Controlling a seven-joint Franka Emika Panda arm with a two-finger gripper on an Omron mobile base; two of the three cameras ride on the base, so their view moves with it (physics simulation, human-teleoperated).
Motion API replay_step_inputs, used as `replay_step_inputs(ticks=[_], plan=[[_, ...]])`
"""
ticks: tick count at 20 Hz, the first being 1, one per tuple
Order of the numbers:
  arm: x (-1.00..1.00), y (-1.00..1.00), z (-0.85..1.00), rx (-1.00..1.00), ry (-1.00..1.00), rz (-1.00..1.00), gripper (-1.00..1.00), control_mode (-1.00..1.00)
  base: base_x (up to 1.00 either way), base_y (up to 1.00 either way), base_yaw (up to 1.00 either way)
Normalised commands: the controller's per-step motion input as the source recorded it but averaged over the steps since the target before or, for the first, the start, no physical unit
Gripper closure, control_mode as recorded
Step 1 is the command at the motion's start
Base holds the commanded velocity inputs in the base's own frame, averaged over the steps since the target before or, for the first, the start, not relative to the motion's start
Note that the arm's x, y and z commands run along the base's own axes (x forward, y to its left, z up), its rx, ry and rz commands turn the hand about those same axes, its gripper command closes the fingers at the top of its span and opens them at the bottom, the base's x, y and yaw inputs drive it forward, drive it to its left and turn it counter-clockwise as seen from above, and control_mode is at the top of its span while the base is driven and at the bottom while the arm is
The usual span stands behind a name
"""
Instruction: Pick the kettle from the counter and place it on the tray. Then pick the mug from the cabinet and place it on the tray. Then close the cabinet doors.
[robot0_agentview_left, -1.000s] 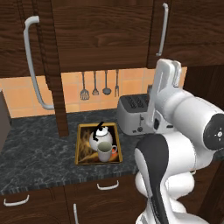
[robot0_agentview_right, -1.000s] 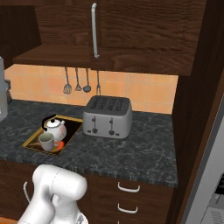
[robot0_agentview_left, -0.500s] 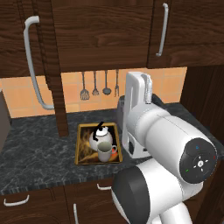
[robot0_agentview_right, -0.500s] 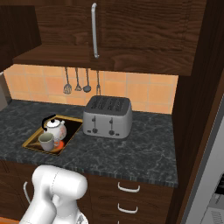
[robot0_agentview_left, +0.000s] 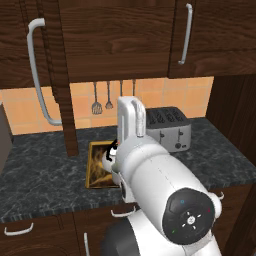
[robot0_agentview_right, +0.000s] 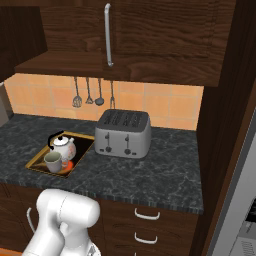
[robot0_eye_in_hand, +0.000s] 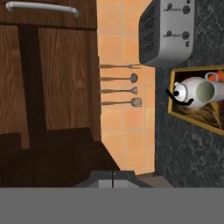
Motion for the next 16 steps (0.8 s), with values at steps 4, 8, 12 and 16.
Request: replay_step_inputs(ticks=[4,8,12,16], plan=[[-0.09,0.39,-0.13,-0.06,-0.20,0.00,1.00,-1.00,0.00,0.00,0.00],[-0.06,0.43,-0.04,-0.10,-0.18,0.00,1.00,-1.00,0.00,0.00,0.00],[-0.05,0.47,0.00,-0.13,-0.17,0.00,1.00,-1.00,0.00,0.00,0.00],[-0.07,0.41,-0.02,-0.15,-0.06,-0.05,1.00,-1.00,0.00,0.00,0.00]])
